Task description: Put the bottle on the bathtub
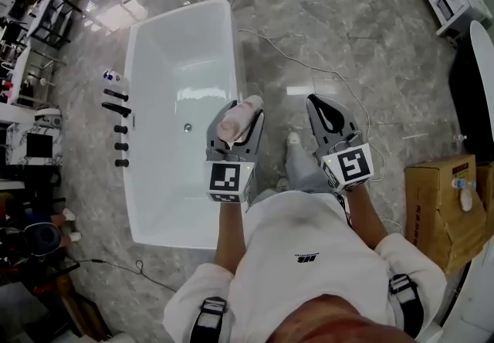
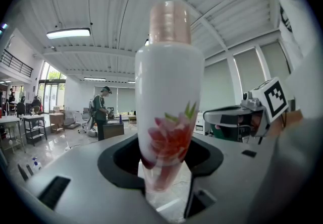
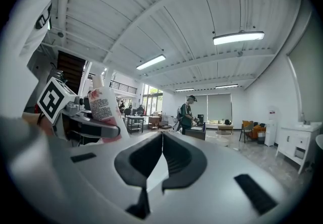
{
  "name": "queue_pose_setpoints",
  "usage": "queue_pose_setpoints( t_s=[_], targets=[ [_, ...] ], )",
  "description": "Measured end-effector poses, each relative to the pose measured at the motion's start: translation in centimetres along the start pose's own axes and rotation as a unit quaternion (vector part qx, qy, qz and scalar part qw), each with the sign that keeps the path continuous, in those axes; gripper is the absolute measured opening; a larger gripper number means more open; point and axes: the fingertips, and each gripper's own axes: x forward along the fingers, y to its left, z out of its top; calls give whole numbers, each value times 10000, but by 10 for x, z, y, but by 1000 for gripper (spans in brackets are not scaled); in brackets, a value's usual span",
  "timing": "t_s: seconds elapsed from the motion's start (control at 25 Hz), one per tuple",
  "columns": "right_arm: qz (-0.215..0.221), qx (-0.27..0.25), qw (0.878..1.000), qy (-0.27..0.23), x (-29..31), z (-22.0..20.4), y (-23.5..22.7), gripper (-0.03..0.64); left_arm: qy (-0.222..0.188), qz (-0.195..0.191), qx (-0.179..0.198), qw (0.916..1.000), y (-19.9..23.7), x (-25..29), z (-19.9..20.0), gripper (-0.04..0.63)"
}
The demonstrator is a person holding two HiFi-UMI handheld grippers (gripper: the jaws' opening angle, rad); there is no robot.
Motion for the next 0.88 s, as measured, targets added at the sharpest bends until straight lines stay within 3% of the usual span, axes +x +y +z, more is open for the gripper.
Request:
queue_pose_setpoints(
  t_s=[0.32, 0.88],
  targets=[
    [102, -37, 9999, -125, 75, 1, -58, -5, -185, 86, 154, 9997, 40, 86, 18, 227],
    [551, 306, 9971, -425, 252, 15, -195, -5, -16, 310, 270, 9992, 123, 281, 64, 227]
  ],
)
